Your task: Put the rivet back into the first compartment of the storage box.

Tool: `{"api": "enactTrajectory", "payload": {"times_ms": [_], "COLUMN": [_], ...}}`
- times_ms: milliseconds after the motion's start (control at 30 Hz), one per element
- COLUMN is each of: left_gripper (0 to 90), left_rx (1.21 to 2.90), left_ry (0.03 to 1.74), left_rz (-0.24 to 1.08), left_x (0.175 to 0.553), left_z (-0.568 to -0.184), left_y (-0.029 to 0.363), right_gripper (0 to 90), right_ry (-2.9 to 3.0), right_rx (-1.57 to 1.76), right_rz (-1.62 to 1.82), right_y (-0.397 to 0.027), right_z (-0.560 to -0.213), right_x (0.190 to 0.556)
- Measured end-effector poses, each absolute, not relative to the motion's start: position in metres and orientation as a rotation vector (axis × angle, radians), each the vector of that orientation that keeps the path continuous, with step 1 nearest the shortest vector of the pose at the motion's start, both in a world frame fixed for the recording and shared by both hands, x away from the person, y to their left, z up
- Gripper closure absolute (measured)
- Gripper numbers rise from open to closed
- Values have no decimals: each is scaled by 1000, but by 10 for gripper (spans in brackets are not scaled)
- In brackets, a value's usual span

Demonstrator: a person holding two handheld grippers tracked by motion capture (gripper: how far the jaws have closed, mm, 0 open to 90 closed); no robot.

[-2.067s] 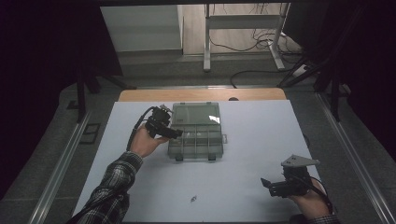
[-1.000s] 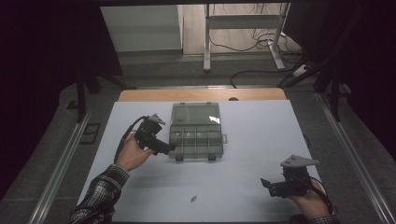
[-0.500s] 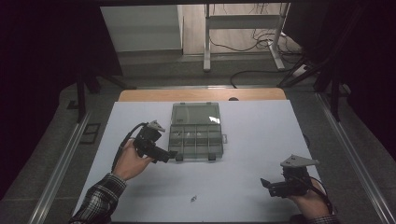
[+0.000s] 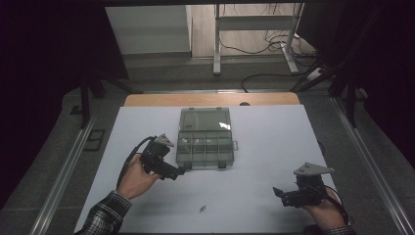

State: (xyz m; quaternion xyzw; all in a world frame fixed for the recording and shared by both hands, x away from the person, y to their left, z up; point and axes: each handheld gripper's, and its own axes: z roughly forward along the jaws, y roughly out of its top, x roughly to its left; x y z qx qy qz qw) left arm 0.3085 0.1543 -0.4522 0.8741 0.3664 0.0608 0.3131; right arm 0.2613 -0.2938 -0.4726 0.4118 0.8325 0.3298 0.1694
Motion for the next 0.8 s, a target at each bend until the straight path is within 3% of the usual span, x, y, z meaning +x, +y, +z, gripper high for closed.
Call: {"api": "enactTrajectory", "payload": {"times_ms": [800], "left_gripper": [0], "left_rx": [2402], "left_ry": [918], "left_rz": [131], "left_x": [280], "left_z": [-463], "left_y": [126], "right_gripper": [1], "right_ry": [2370], "right_rx": [1163], "right_rz": [924], "right_y": [-293], "right_z": [-473], "right_x": [261]}}
